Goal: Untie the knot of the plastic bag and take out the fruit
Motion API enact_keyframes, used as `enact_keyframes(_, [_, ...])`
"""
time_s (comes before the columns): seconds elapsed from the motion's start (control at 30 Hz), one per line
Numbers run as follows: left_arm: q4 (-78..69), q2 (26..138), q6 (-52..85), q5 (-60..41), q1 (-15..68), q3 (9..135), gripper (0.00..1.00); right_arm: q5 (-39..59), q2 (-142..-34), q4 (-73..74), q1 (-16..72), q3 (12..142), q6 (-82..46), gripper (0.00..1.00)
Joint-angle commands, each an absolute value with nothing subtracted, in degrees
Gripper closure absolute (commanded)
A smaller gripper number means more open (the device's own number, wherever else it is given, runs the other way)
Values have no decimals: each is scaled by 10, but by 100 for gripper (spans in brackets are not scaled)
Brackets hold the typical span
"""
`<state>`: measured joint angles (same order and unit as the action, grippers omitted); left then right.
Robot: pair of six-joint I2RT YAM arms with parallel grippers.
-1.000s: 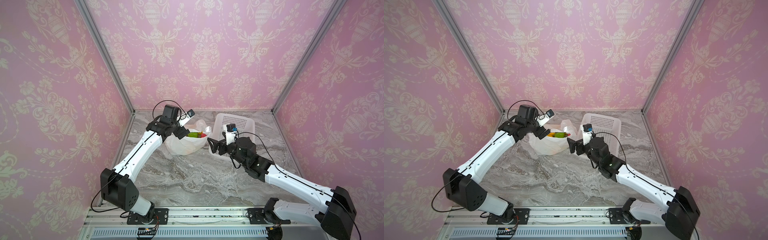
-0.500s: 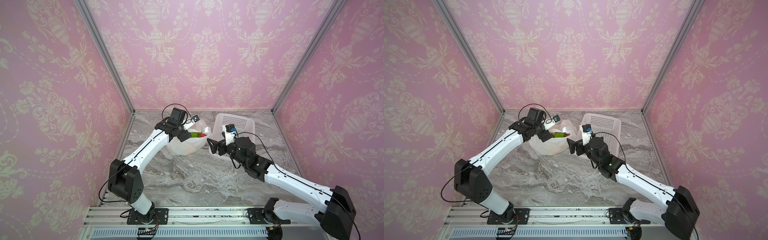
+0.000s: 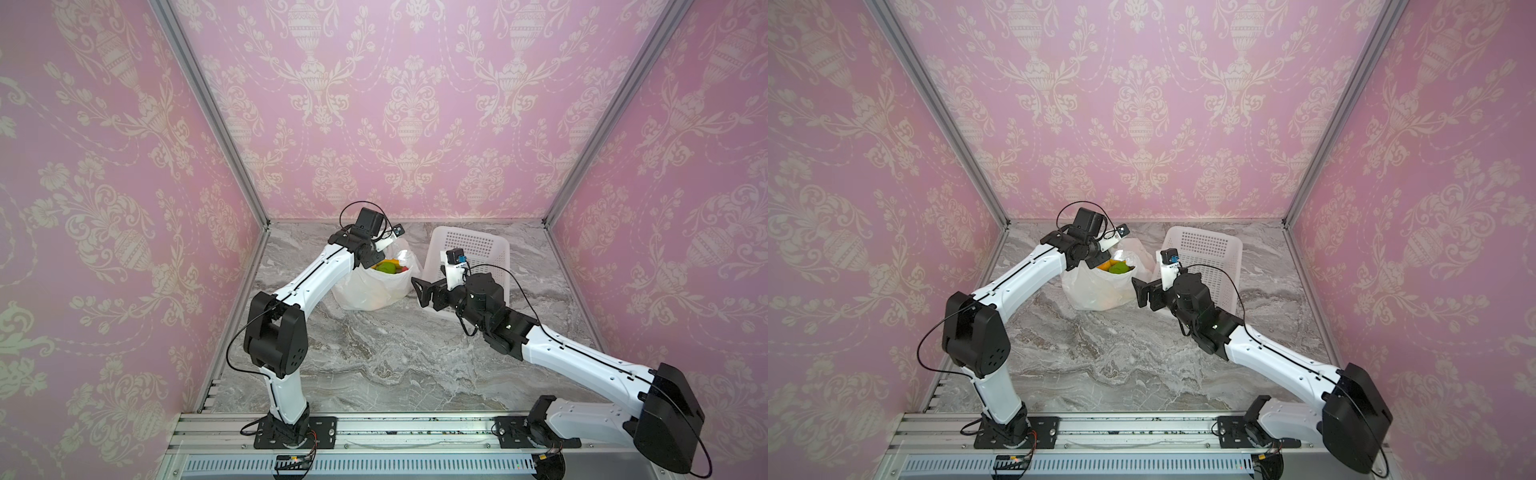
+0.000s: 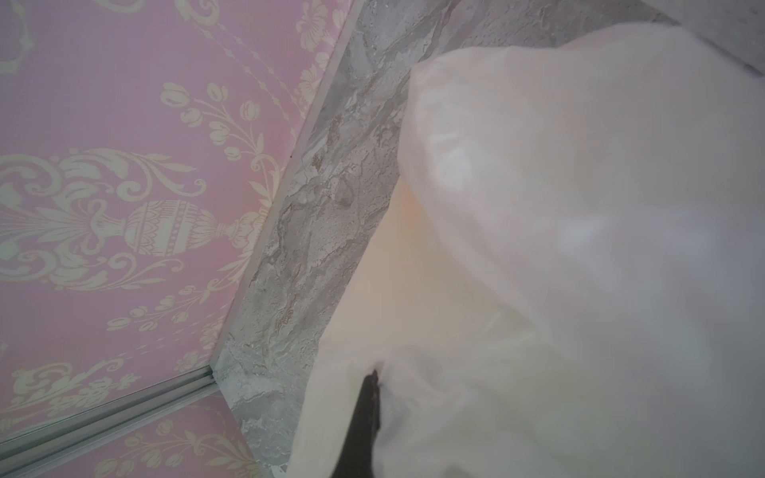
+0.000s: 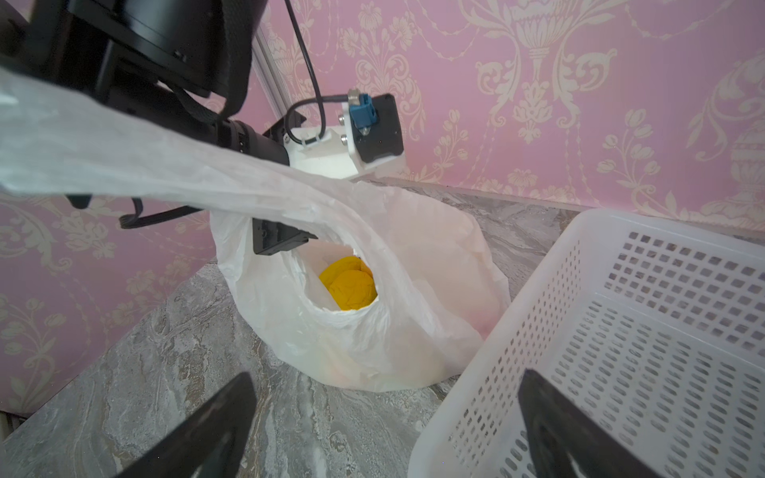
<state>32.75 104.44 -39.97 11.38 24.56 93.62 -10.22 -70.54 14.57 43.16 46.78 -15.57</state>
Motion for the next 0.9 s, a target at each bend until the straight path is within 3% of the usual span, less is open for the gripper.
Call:
enact_keyframes(0.0, [324, 1020, -390, 169, 247, 960, 100, -103, -722, 163, 435, 491, -177, 0])
enact_keyframes(0.2, [277, 964, -402, 302, 246, 982, 100, -95, -759, 169, 437, 508, -204, 0])
enact_keyframes(0.3, [271, 920, -381, 314, 247, 973, 100, -94, -781, 170, 441, 518, -221, 0])
enact_keyframes(0.57, [277, 798, -275, 252, 313, 841, 100, -113, -827, 175, 448, 534, -259, 0])
enact_keyframes(0.87, [325, 787, -155, 142, 315, 746, 100, -118, -810, 212, 453, 505, -203, 0])
